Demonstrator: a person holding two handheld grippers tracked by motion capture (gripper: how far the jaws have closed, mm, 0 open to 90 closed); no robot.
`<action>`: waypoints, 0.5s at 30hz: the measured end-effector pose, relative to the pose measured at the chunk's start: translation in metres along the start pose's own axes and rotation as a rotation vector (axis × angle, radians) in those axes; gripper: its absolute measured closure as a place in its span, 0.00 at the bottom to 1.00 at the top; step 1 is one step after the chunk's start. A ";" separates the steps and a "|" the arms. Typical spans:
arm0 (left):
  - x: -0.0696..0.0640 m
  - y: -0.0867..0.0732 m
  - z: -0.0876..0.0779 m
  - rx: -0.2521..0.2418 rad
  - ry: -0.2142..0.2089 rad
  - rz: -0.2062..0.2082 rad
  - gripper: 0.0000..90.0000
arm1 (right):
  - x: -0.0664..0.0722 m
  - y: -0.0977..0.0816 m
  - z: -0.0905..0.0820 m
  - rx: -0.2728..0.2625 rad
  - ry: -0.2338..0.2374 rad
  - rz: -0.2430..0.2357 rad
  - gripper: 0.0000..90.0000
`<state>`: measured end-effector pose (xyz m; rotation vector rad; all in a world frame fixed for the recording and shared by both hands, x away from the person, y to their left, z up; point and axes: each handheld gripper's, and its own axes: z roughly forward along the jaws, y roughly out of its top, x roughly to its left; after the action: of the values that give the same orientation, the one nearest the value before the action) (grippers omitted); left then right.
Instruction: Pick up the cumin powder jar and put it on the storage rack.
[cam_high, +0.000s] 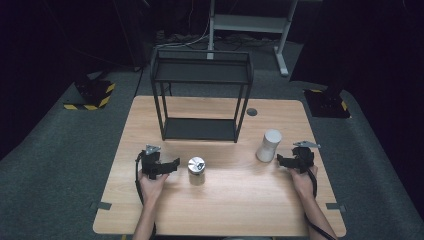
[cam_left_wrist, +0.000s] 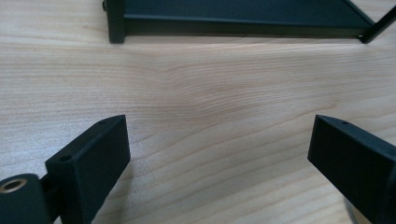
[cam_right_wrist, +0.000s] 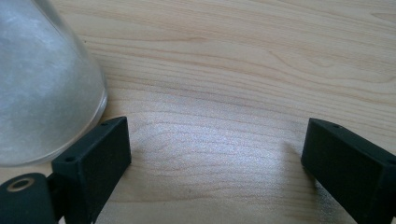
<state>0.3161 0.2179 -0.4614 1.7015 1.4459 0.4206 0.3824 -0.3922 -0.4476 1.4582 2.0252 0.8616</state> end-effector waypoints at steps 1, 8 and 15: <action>0.000 0.000 -0.002 0.000 -0.002 0.003 0.06 | 0.000 0.000 0.000 0.000 0.000 0.000 0.09; 0.003 -0.003 -0.010 -0.002 -0.034 0.015 0.04 | 0.000 0.000 0.000 0.000 0.000 0.000 0.09; 0.006 -0.011 -0.019 -0.001 -0.069 0.035 0.03 | 0.000 0.000 0.000 0.000 0.000 0.000 0.09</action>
<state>0.2978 0.2305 -0.4602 1.7266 1.3678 0.3782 0.3824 -0.3923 -0.4476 1.4580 2.0254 0.8615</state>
